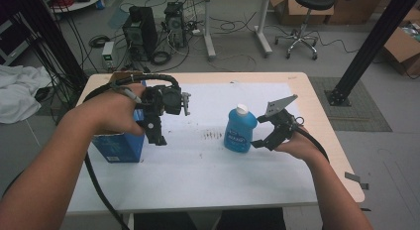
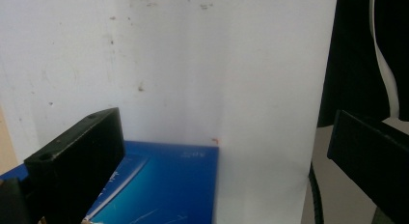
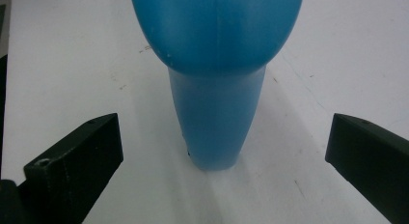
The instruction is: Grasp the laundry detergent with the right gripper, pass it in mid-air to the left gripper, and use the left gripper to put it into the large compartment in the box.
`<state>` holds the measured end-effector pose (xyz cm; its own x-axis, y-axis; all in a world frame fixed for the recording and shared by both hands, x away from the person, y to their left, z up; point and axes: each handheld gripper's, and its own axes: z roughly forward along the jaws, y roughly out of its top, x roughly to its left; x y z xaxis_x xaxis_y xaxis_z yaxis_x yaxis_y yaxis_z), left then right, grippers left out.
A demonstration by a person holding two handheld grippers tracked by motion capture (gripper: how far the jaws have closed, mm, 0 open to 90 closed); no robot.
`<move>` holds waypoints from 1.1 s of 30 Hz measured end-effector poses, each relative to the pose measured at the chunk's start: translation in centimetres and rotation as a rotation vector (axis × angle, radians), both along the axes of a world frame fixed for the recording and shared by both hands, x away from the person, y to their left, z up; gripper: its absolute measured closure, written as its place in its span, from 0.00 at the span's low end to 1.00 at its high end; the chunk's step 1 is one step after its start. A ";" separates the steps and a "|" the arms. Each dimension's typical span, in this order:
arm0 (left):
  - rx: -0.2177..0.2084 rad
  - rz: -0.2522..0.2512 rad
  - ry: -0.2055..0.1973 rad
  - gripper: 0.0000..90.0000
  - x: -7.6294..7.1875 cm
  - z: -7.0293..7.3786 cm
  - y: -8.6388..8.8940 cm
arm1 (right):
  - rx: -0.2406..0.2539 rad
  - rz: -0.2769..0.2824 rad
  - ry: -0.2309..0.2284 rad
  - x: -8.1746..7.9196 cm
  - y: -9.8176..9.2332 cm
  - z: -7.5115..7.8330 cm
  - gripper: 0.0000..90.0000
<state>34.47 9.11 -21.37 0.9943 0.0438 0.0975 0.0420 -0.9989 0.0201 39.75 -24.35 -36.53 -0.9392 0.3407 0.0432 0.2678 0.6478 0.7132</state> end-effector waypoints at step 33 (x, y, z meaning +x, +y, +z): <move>-0.004 0.001 -0.003 0.00 0.0 -0.3 0.3 | 0.194 -0.019 -0.042 0.5 2.7 -3.8 0.00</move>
